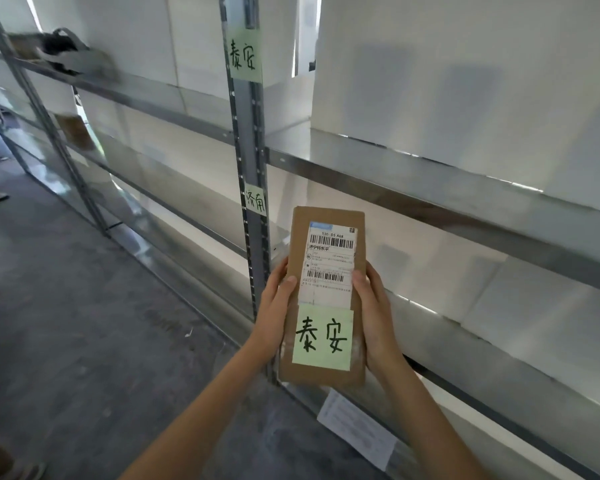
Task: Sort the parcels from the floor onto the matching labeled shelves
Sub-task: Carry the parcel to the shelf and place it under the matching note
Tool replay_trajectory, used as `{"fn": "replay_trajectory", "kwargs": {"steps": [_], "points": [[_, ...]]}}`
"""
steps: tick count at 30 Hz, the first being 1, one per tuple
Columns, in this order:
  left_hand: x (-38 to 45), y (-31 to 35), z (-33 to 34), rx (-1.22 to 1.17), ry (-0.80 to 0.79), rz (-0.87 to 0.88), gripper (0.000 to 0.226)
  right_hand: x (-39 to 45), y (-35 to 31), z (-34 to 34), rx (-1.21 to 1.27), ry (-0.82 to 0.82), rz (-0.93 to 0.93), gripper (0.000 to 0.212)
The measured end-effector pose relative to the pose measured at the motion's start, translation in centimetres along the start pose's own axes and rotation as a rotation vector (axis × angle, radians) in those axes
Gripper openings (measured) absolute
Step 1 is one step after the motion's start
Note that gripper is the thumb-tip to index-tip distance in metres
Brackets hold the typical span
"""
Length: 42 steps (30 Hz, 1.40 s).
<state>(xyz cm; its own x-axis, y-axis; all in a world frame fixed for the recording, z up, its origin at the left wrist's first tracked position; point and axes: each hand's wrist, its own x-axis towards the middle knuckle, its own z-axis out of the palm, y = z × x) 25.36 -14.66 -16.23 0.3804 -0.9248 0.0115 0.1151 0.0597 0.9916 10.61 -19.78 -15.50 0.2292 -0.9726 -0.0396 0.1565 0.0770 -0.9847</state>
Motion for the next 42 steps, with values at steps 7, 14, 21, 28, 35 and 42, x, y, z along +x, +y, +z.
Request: {"fn": "replay_trajectory", "kwargs": {"steps": [7,14,21,28,35,42], "points": [[2.0,0.0,-1.8,0.036,-0.032,-0.02,0.04,1.8,0.7,1.8,0.001,-0.006,-0.005,0.043],[5.7,1.0,-4.6,0.052,-0.09,-0.011,0.036,3.7,0.4,5.4,0.021,0.051,-0.04,0.041],[9.4,2.8,-9.9,0.067,-0.229,0.033,0.052,3.8,0.3,11.5,0.04,0.171,-0.107,0.032],[10.9,4.7,-14.3,0.011,-0.35,0.083,0.05,2.2,-0.8,17.0,0.064,0.262,-0.175,0.037],[10.6,5.1,-16.3,-0.054,-0.425,0.08,0.039,0.5,-0.6,19.5,0.048,0.349,-0.191,0.036],[10.7,5.9,-16.2,-0.04,-0.539,0.027,0.031,-0.3,-0.4,19.3,0.012,0.421,-0.163,0.038]]}}
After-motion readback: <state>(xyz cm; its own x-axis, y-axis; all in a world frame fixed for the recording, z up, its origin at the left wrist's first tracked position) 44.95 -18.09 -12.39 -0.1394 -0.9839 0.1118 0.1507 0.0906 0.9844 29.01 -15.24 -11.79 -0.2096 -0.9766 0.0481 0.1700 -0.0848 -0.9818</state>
